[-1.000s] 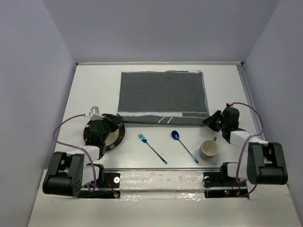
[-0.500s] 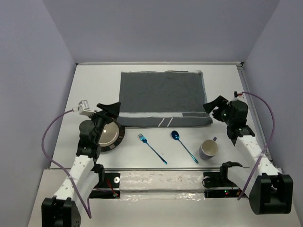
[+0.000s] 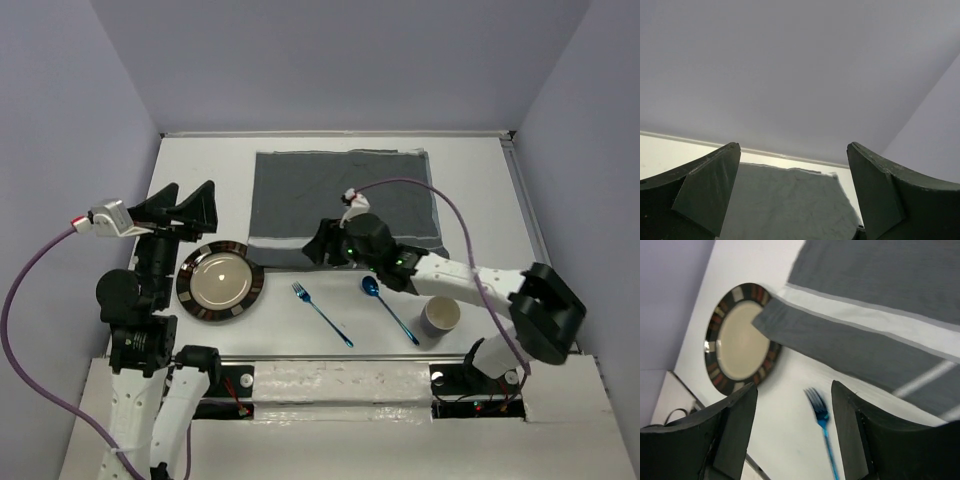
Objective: Set the dinner table for one person
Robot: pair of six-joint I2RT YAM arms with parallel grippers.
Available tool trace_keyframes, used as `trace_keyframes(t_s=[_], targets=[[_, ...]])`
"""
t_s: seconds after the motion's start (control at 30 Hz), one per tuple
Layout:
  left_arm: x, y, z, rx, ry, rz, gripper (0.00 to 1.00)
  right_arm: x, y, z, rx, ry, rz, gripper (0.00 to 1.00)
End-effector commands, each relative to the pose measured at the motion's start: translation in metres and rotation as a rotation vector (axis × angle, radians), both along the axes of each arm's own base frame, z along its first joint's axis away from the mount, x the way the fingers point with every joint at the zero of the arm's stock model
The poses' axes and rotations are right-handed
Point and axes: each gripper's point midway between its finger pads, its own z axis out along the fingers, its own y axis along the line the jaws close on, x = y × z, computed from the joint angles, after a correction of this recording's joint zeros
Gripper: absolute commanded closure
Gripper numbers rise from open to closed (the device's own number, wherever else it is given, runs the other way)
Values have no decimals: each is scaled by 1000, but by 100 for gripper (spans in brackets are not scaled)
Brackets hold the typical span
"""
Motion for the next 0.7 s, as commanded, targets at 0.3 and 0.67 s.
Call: trace_keyframes(t_s=[0.3,0.67], targets=[[-1,-1,-47,139,67,34,1,-6,147,-45,148,109,46,55],[-2,-8,-51,132,64,4,1,-18,178,-113,214,317,69,54]])
